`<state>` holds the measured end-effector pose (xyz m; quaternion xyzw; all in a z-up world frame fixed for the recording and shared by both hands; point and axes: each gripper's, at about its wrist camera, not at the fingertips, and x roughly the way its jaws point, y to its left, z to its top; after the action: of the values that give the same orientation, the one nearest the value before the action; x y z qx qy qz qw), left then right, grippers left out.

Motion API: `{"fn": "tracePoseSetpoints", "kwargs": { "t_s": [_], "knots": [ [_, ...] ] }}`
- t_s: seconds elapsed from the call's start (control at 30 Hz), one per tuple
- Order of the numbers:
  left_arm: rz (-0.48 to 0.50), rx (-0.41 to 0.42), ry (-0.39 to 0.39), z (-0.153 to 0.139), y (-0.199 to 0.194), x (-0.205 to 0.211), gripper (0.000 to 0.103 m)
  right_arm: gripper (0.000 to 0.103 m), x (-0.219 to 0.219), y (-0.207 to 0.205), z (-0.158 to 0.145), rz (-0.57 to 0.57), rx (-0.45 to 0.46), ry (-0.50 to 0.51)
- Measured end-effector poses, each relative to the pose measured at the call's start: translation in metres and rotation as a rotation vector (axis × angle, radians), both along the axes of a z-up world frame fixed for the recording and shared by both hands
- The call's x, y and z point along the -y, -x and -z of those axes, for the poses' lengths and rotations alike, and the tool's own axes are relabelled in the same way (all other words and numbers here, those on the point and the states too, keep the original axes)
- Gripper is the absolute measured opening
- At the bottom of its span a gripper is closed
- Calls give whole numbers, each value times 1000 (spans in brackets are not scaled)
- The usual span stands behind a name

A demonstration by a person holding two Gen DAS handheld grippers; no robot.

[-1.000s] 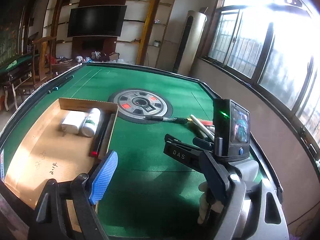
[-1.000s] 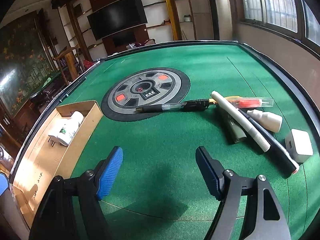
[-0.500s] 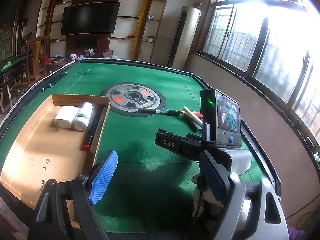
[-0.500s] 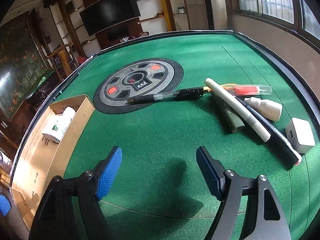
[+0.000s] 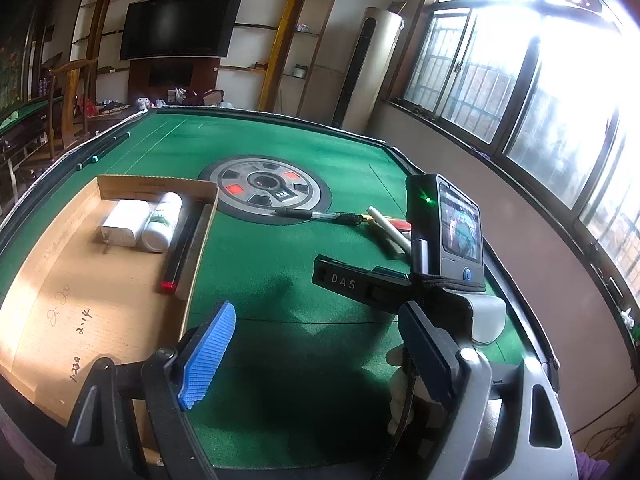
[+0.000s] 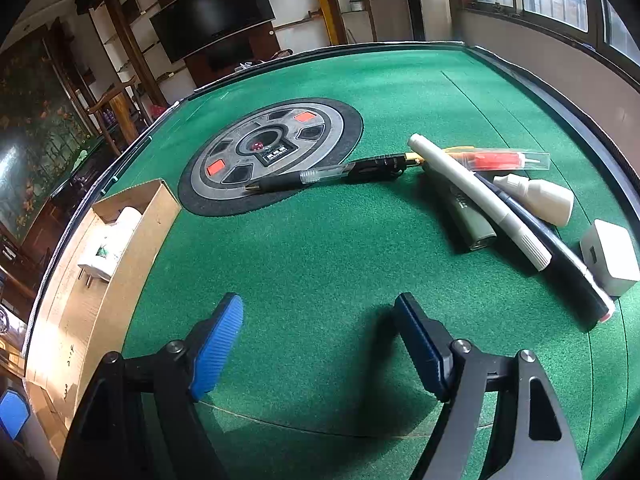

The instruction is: Organize rigid objects

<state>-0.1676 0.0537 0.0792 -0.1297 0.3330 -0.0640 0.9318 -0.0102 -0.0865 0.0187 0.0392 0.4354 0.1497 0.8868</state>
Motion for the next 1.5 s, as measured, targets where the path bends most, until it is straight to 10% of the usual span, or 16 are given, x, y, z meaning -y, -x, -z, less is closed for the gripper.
{"fn": "tracePoseSetpoints", "kwargs": {
  "t_s": [0.3,0.43,0.67,0.93,1.0,1.17,1.37,1.5],
  "knots": [
    [47,-37,32,8,-6,6,86,89,61,24,-92,65,311,-7],
    [55,-52,54,13,-5,7,86,89,104,-20,-86,128,176,126],
    [39,-64,66,15,-6,4,87,49,110,-51,-53,44,7,50],
    [17,-65,67,15,-6,0,87,46,66,-81,-22,-16,-33,163],
    [22,-68,69,16,-6,-1,87,20,65,-79,-23,-14,-23,181],
    [29,-84,85,21,-10,-3,87,10,75,-72,-25,-38,-84,94],
    [20,-96,91,25,-16,-7,87,10,100,-42,-27,-110,-222,-301],
    [30,-113,92,27,-20,-5,87,9,87,-14,-17,-135,-222,-230]
  ]
}}
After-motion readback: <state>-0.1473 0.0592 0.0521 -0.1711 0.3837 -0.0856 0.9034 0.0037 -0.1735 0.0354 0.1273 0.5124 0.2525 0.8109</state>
